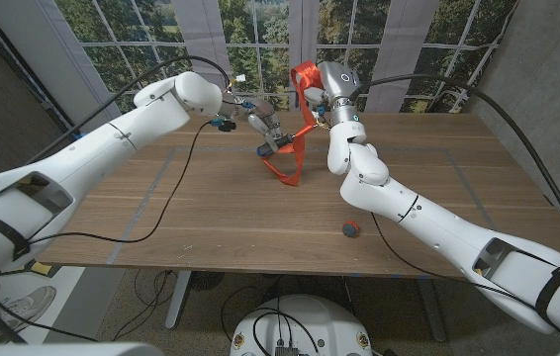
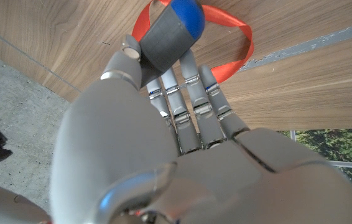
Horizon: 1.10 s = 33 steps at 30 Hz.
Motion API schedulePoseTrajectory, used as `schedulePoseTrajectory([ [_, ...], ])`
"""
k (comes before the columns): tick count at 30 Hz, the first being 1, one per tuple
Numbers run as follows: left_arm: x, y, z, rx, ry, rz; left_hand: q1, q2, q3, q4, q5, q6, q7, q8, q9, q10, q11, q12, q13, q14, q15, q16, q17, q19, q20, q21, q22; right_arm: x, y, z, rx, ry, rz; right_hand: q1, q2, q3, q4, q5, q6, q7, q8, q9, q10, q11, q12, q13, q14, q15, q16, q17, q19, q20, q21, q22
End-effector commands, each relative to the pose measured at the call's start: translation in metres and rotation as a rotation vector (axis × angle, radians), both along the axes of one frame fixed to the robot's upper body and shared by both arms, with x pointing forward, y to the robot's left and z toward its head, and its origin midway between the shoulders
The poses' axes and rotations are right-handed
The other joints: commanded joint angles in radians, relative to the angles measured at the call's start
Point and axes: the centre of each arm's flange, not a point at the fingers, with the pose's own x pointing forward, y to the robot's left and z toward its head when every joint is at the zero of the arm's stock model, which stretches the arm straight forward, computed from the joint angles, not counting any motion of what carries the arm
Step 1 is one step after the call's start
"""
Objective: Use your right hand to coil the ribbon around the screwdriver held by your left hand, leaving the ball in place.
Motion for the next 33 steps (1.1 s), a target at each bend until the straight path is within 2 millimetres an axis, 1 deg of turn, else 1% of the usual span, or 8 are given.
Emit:
schedulePoseTrajectory([
  [1, 0.002, -0.002, -0.002, -0.019, -0.006, 0.029, 0.109, 0.104, 0.011, 0.014, 0.005, 0.07, 0.029, 0.003, 0.02, 0.1, -0.091, 0.003, 0.203, 0.132, -0.215, 0.007, 0.003, -0.004, -0.003, 0.01, 0.001, -0.022, 0.005, 0.005, -0.02, -0.056, 0.009, 0.155, 0.147, 0.006, -0.002, 0.008, 0.099, -0.055, 0.163, 0.065, 0.005, -0.003, 0.006, 0.004, 0.042, -0.064, -0.005, 0.004, 0.007, -0.002, -0.003, 0.002],
  [9, 0.003, -0.002, -0.001, -0.03, -0.017, 0.039, 0.111, 0.106, 0.008, 0.015, 0.005, 0.068, 0.028, 0.001, 0.025, 0.103, -0.086, 0.002, 0.204, 0.131, -0.217, 0.011, 0.004, -0.001, -0.002, 0.016, 0.0, -0.043, 0.004, 0.003, -0.034, -0.104, -0.012, 0.155, 0.146, 0.006, -0.002, 0.008, 0.098, -0.057, 0.164, 0.066, 0.007, 0.0, 0.007, 0.003, 0.043, -0.065, -0.007, 0.005, 0.007, -0.002, -0.004, 0.002],
  [12, 0.005, -0.002, 0.0, -0.034, -0.017, 0.04, 0.11, 0.106, 0.007, 0.015, 0.005, 0.069, 0.03, -0.001, 0.025, 0.1, -0.089, 0.001, 0.207, 0.133, -0.217, 0.01, 0.001, -0.003, -0.001, 0.018, 0.0, -0.05, 0.001, 0.003, -0.024, -0.103, -0.008, 0.154, 0.146, 0.006, -0.002, 0.008, 0.099, -0.056, 0.165, 0.066, 0.005, -0.004, 0.007, 0.004, 0.043, -0.065, -0.008, 0.005, 0.007, -0.003, -0.004, 0.002],
  [14, 0.004, -0.003, 0.0, -0.03, -0.024, 0.04, 0.111, 0.107, 0.007, 0.016, 0.005, 0.069, 0.031, -0.001, 0.026, 0.099, -0.09, 0.001, 0.208, 0.132, -0.216, 0.012, 0.004, -0.002, -0.001, 0.02, 0.0, -0.055, 0.0, 0.001, -0.023, -0.134, -0.039, 0.154, 0.147, 0.006, -0.002, 0.008, 0.098, -0.058, 0.164, 0.065, 0.007, -0.003, 0.007, 0.003, 0.044, -0.069, -0.008, 0.006, 0.008, -0.003, -0.004, 0.002],
  [20, 0.006, -0.005, 0.004, -0.021, -0.027, 0.044, 0.112, 0.106, 0.006, 0.015, 0.005, 0.071, 0.029, -0.004, 0.028, 0.101, -0.091, -0.002, 0.207, 0.131, -0.215, 0.013, 0.003, -0.004, -0.001, 0.024, -0.001, -0.066, -0.01, -0.005, 0.001, -0.14, -0.034, 0.154, 0.146, 0.007, -0.002, 0.008, 0.098, -0.059, 0.165, 0.064, 0.007, -0.005, 0.009, 0.003, 0.045, -0.068, -0.01, 0.007, 0.008, -0.003, -0.004, 0.002],
  [21, 0.007, -0.005, 0.005, -0.018, -0.024, 0.042, 0.112, 0.107, 0.005, 0.016, 0.005, 0.072, 0.029, -0.004, 0.029, 0.1, -0.09, -0.002, 0.208, 0.131, -0.216, 0.013, 0.003, -0.003, -0.001, 0.025, -0.001, -0.07, -0.012, -0.007, 0.007, -0.153, -0.056, 0.153, 0.146, 0.007, -0.001, 0.008, 0.097, -0.06, 0.165, 0.065, 0.008, -0.004, 0.008, 0.003, 0.045, -0.068, -0.011, 0.008, 0.008, -0.003, -0.004, 0.002],
  [28, 0.008, -0.009, 0.009, -0.002, -0.037, 0.044, 0.112, 0.108, 0.005, 0.017, 0.005, 0.073, 0.031, -0.007, 0.031, 0.102, -0.087, -0.004, 0.209, 0.132, -0.216, 0.013, 0.0, -0.005, -0.001, 0.029, -0.002, -0.087, -0.024, -0.017, 0.034, -0.176, -0.064, 0.152, 0.146, 0.007, -0.002, 0.008, 0.098, -0.06, 0.166, 0.064, 0.005, -0.005, 0.009, 0.005, 0.045, -0.07, -0.012, 0.009, 0.007, -0.004, -0.005, 0.002],
  [33, 0.01, -0.014, 0.012, 0.009, -0.038, 0.043, 0.114, 0.108, 0.004, 0.016, 0.005, 0.074, 0.031, -0.009, 0.032, 0.103, -0.09, -0.004, 0.211, 0.129, -0.216, 0.014, 0.003, -0.006, -0.001, 0.031, -0.003, -0.099, -0.036, -0.026, 0.062, -0.196, -0.074, 0.152, 0.145, 0.007, -0.002, 0.008, 0.098, -0.059, 0.166, 0.063, 0.005, -0.005, 0.009, 0.004, 0.046, -0.068, -0.012, 0.011, 0.006, -0.004, -0.005, 0.002],
])
